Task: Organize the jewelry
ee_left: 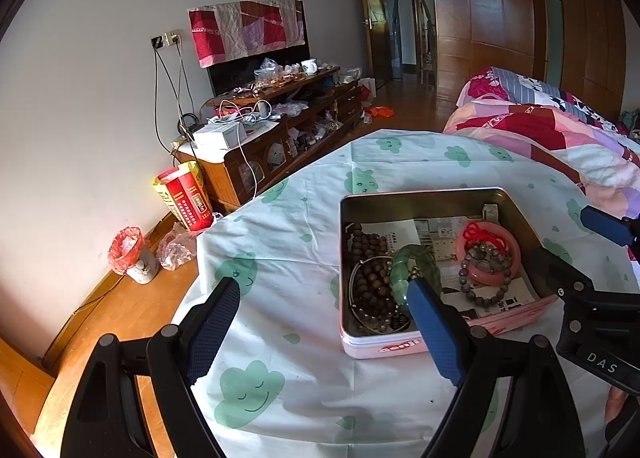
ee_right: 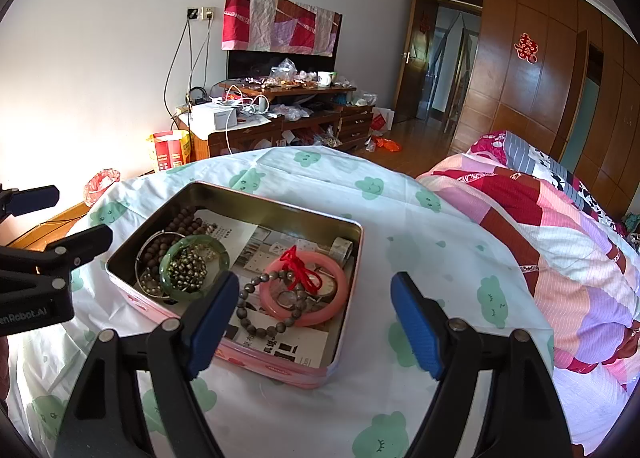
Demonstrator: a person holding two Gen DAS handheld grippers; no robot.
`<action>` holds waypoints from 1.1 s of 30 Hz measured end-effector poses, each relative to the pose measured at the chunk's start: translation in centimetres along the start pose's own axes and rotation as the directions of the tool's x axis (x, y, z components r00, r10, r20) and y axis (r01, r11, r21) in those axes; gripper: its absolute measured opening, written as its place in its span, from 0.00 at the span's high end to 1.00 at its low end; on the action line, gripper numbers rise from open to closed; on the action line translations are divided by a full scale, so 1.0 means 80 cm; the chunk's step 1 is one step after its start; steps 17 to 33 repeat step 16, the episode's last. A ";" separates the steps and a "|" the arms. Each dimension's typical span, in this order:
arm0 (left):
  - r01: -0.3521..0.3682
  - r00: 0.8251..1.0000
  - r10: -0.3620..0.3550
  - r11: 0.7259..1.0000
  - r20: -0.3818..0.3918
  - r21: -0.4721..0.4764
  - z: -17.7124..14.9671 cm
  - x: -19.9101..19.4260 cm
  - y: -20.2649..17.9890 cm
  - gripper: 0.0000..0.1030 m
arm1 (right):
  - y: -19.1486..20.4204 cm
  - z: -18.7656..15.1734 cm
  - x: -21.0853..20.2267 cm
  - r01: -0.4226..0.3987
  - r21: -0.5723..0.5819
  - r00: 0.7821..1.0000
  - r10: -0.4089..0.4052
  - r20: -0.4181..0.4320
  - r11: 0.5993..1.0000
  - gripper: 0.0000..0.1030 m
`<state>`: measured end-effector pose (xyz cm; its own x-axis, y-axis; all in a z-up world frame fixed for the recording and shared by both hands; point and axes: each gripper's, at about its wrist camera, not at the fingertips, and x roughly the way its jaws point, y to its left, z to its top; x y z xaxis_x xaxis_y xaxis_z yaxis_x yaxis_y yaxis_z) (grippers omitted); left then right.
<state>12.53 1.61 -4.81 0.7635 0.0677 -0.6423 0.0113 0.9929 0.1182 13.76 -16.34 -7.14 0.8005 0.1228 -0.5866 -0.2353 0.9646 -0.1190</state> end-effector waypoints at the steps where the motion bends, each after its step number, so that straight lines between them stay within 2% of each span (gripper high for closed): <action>1: -0.005 1.000 0.005 1.000 0.000 -0.001 0.000 0.000 0.000 0.16 | 0.000 0.000 0.000 0.000 0.000 1.000 0.000 0.001 1.000 0.22; 10: -0.031 1.000 0.031 0.999 -0.003 0.012 0.001 0.001 0.000 0.16 | 0.000 0.000 0.000 -0.001 0.000 1.000 0.001 0.000 1.000 0.22; 33: -0.020 1.000 0.020 1.000 0.008 0.020 0.002 -0.003 -0.002 0.16 | 0.000 0.000 0.000 0.000 0.001 1.000 0.000 0.001 1.000 0.22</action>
